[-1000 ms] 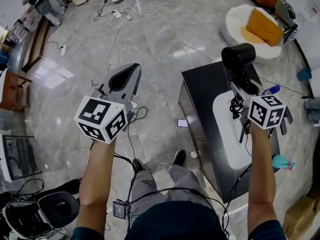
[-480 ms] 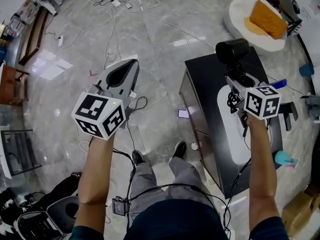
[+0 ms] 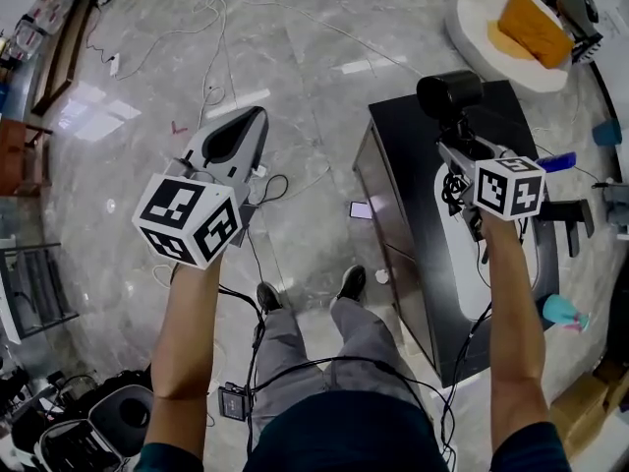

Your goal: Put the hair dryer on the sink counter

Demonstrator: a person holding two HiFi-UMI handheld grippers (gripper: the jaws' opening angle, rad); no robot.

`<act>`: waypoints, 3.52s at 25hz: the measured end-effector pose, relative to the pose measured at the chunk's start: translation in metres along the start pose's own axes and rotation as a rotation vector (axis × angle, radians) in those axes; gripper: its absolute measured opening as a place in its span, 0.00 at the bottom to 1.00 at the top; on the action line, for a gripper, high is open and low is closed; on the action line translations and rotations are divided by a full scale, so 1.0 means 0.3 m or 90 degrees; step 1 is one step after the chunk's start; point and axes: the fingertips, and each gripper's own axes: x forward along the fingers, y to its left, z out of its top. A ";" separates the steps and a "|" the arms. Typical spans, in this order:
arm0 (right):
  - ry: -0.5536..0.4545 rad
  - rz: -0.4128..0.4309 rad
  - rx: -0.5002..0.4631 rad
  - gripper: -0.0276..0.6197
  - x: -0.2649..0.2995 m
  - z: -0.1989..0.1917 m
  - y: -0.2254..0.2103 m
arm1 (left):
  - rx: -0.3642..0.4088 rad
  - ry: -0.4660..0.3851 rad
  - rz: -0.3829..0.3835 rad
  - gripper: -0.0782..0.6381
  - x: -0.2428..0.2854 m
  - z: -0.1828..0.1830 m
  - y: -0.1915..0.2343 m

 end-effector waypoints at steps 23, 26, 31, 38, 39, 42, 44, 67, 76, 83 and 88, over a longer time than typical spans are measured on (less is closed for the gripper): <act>0.107 0.014 0.008 0.31 0.216 -0.196 -0.021 | -0.055 0.030 0.000 0.12 0.091 -0.207 0.049; 0.120 0.009 0.002 0.31 0.226 -0.219 -0.020 | -0.059 0.029 0.001 0.12 0.086 -0.224 0.049; 0.140 -0.001 -0.002 0.31 0.243 -0.252 -0.019 | -0.063 0.028 0.000 0.12 0.071 -0.245 0.045; 0.164 -0.011 -0.005 0.31 0.277 -0.294 -0.033 | -0.069 0.030 0.004 0.12 0.067 -0.276 0.059; 0.167 -0.013 -0.005 0.31 0.282 -0.297 -0.035 | -0.070 0.030 0.004 0.12 0.068 -0.278 0.062; 0.177 -0.021 -0.006 0.31 0.300 -0.306 -0.043 | -0.073 0.032 0.004 0.12 0.070 -0.283 0.078; 0.185 -0.026 -0.006 0.31 0.316 -0.315 -0.048 | -0.076 0.033 0.005 0.12 0.072 -0.289 0.091; 0.202 -0.039 -0.023 0.32 0.385 -0.368 -0.067 | -0.092 0.051 -0.006 0.12 0.100 -0.350 0.107; 0.213 -0.052 -0.048 0.33 0.386 -0.373 -0.055 | -0.093 0.051 -0.007 0.12 0.064 -0.359 0.098; 0.228 -0.056 -0.055 0.34 0.400 -0.373 -0.067 | -0.095 0.058 -0.012 0.12 0.081 -0.369 0.098; 0.227 -0.062 -0.053 0.35 0.398 -0.371 -0.075 | -0.097 0.064 -0.017 0.12 0.092 -0.369 0.104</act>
